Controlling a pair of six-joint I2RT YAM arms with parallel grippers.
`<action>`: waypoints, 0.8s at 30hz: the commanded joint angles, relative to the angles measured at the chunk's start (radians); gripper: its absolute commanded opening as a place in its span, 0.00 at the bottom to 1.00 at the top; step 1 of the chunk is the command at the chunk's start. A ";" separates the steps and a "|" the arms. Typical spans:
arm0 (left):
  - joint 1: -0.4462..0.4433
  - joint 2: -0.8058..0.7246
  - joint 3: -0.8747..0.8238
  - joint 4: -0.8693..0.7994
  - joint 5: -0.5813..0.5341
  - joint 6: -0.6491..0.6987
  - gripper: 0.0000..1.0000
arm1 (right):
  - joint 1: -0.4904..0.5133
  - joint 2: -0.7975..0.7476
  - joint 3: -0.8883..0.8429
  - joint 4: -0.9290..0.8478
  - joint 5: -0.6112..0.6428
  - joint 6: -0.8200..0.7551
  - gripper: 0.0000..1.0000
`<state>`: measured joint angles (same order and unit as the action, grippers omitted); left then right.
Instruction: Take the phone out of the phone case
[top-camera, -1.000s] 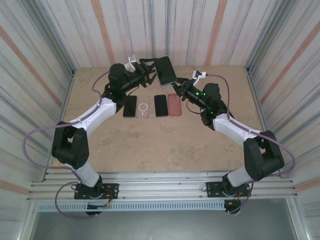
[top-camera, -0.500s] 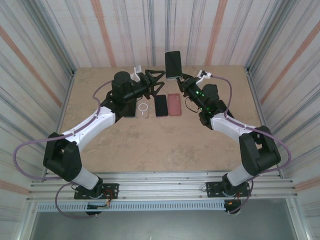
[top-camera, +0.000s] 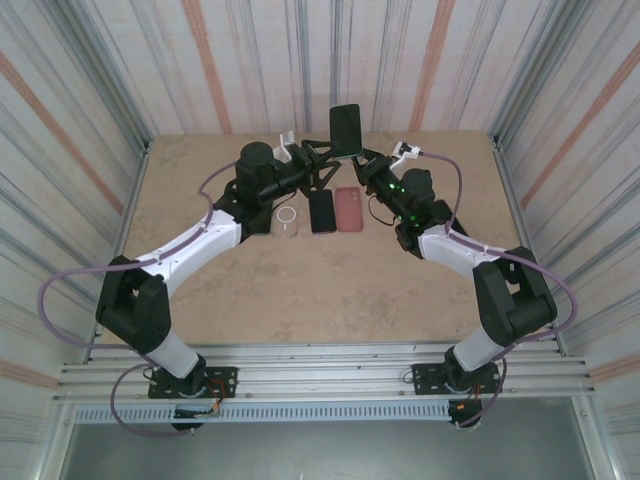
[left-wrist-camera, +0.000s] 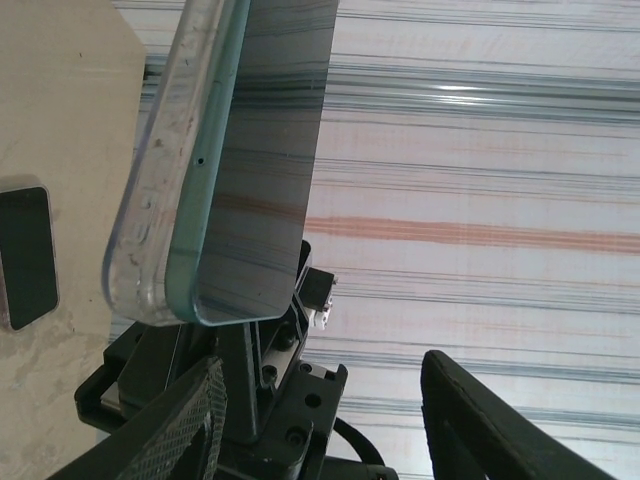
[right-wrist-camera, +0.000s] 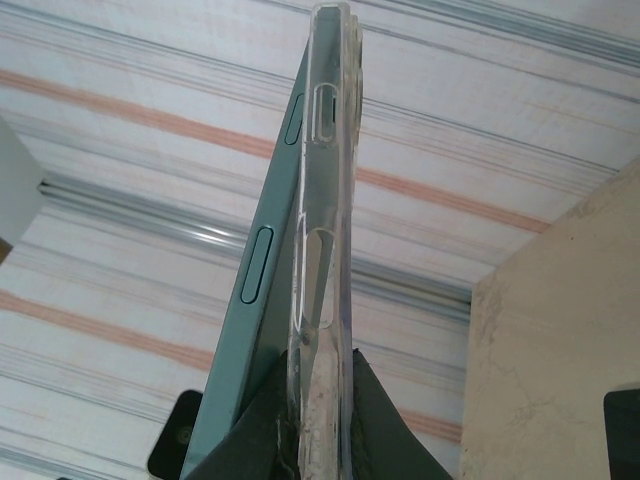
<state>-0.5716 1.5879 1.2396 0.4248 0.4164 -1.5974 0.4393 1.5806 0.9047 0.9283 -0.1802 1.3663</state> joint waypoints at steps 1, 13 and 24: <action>-0.007 0.013 0.028 0.056 -0.025 -0.012 0.55 | 0.012 0.000 0.042 0.086 -0.014 -0.039 0.00; -0.004 0.047 0.023 0.073 -0.038 -0.031 0.54 | 0.027 0.011 0.053 0.088 -0.028 -0.051 0.00; -0.015 0.035 -0.032 0.035 -0.136 -0.079 0.54 | 0.067 0.008 0.024 0.142 0.040 -0.086 0.00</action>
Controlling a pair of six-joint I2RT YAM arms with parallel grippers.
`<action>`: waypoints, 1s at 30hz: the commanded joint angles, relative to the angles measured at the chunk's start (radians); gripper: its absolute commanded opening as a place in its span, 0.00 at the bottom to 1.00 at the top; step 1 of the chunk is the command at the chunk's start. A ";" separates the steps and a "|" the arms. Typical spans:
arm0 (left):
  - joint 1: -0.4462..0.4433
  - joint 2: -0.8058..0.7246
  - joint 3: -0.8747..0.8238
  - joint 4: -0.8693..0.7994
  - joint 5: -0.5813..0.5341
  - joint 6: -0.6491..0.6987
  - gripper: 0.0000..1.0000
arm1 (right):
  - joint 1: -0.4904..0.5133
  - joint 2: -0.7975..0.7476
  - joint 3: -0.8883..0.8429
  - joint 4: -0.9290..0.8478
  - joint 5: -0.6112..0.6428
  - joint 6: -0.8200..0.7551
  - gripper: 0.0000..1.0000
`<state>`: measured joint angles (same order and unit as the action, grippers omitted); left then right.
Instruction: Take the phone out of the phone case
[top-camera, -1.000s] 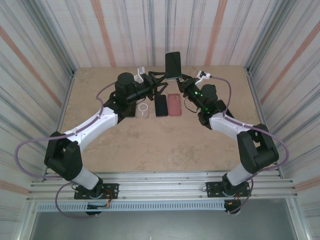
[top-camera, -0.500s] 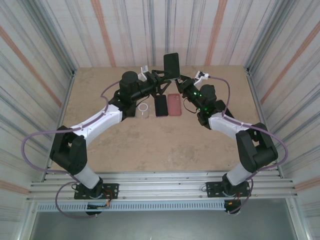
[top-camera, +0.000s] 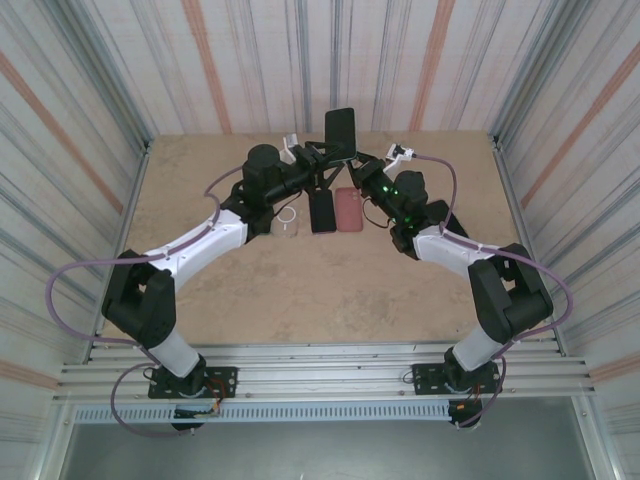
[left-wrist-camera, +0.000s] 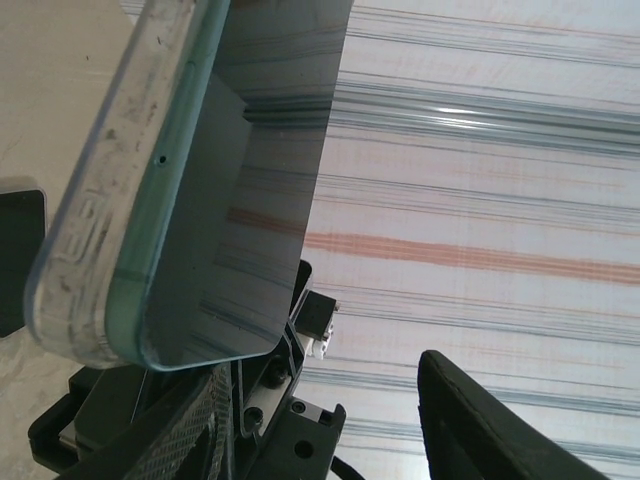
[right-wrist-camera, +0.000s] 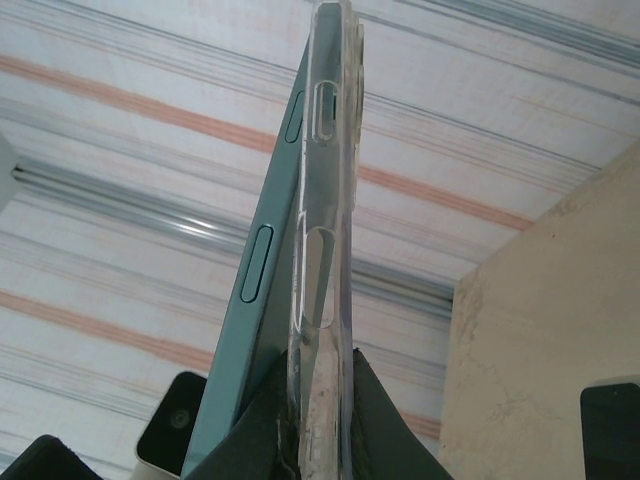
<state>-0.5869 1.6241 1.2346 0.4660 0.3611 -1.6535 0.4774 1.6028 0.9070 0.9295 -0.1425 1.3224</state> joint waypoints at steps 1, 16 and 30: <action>-0.002 -0.003 -0.037 -0.005 -0.090 -0.037 0.54 | 0.032 -0.013 0.019 0.144 0.011 -0.045 0.00; -0.008 -0.014 -0.089 -0.014 -0.141 -0.091 0.54 | 0.042 -0.010 0.004 0.214 0.023 -0.085 0.00; -0.006 -0.003 -0.017 -0.022 -0.270 -0.080 0.49 | 0.085 0.018 -0.026 0.299 0.092 -0.046 0.00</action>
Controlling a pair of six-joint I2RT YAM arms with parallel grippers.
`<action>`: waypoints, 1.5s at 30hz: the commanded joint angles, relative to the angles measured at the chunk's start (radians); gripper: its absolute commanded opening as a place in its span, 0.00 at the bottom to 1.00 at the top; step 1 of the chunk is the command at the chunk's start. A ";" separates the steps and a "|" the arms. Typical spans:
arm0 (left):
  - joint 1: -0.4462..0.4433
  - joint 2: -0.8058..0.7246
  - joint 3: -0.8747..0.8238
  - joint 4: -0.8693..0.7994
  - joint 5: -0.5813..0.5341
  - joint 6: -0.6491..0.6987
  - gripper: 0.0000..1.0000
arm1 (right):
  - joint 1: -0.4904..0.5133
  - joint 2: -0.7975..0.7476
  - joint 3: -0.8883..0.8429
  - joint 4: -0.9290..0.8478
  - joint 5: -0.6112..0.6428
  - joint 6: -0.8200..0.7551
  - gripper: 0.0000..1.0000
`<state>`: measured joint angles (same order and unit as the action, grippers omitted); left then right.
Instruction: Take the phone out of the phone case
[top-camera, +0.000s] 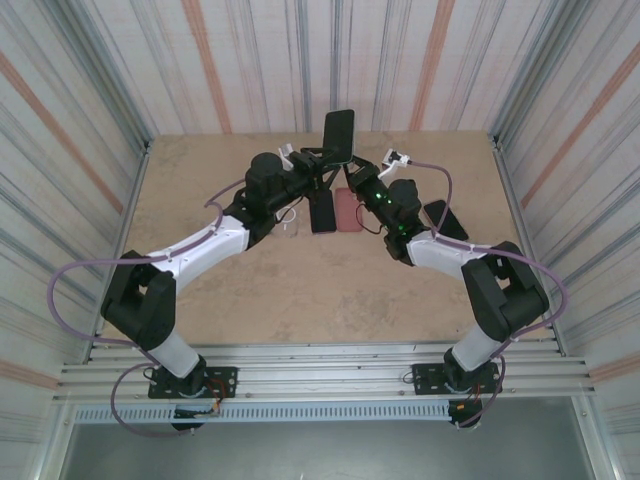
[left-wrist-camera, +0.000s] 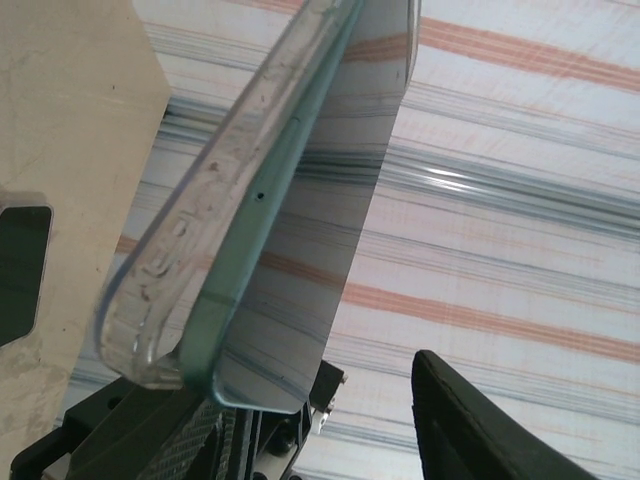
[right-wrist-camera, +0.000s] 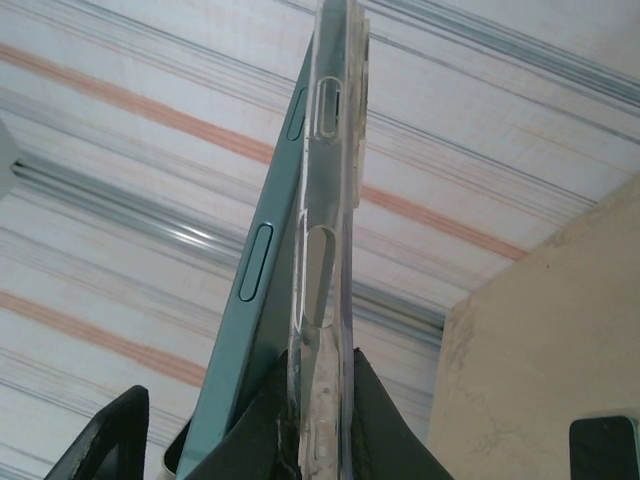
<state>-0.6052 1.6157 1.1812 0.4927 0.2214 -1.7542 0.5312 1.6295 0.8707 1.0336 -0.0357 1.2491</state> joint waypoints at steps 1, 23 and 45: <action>0.012 0.009 0.046 -0.047 -0.140 0.025 0.48 | 0.037 -0.006 0.014 0.194 -0.012 0.028 0.00; 0.012 0.033 0.118 0.008 -0.131 0.040 0.10 | 0.040 -0.024 0.011 -0.021 0.058 0.043 0.00; -0.025 0.135 0.122 0.055 -0.098 0.068 0.07 | -0.227 -0.285 -0.112 -0.553 0.011 -0.157 0.00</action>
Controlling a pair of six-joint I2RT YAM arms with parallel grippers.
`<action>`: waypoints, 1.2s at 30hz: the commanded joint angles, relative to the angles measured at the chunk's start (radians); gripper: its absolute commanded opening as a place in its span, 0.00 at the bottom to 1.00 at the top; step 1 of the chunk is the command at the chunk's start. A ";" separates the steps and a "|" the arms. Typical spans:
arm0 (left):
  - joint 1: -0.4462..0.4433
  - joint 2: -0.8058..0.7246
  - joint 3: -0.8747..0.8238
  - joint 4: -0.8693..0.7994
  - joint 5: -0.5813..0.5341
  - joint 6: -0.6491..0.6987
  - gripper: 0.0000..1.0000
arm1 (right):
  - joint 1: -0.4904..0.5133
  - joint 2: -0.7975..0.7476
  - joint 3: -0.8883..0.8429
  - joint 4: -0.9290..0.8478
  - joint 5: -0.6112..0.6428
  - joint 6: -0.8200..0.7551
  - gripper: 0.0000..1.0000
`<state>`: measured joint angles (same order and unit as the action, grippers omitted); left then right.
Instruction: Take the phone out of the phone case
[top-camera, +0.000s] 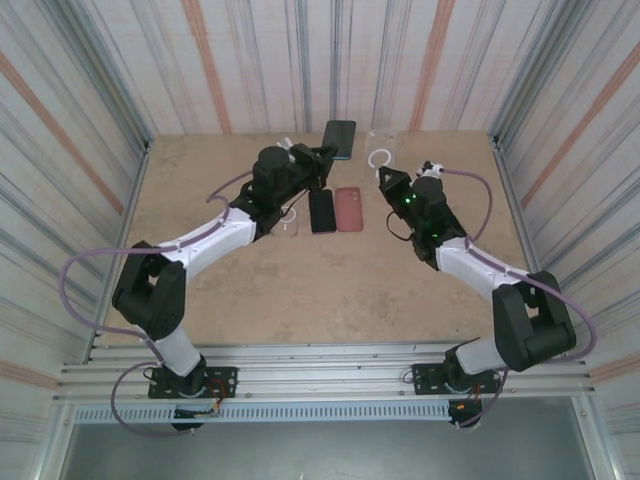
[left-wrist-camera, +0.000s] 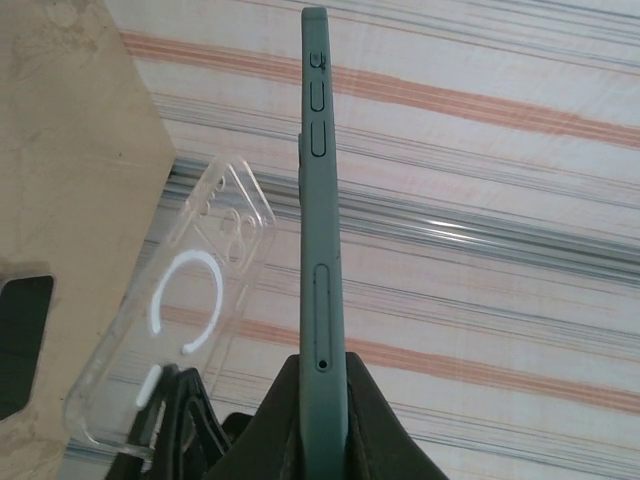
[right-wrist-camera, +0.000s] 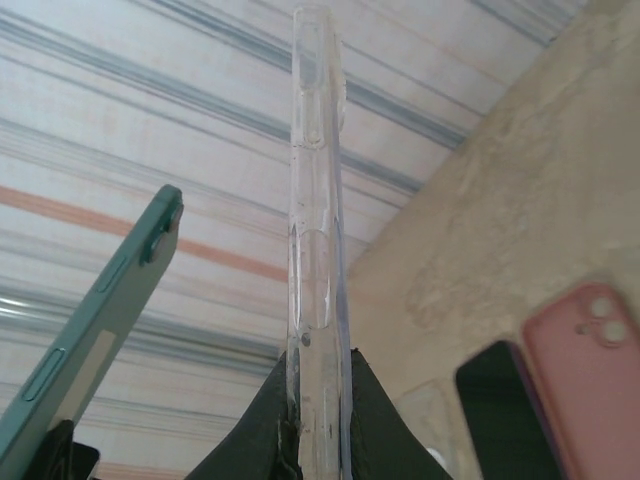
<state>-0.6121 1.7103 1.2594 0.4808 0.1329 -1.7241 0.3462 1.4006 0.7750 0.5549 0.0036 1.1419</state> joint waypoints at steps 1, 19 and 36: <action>-0.025 0.058 0.052 0.065 -0.013 0.044 0.07 | -0.061 -0.076 -0.020 -0.102 -0.050 -0.060 0.00; -0.177 0.418 0.241 0.027 -0.133 0.090 0.07 | -0.298 -0.236 -0.151 -0.324 -0.324 -0.119 0.00; -0.235 0.604 0.374 -0.074 -0.286 0.104 0.08 | -0.366 -0.232 -0.237 -0.319 -0.355 -0.122 0.00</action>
<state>-0.8310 2.3039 1.5772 0.3969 -0.0994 -1.6413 -0.0078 1.1698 0.5510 0.2340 -0.3233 1.0595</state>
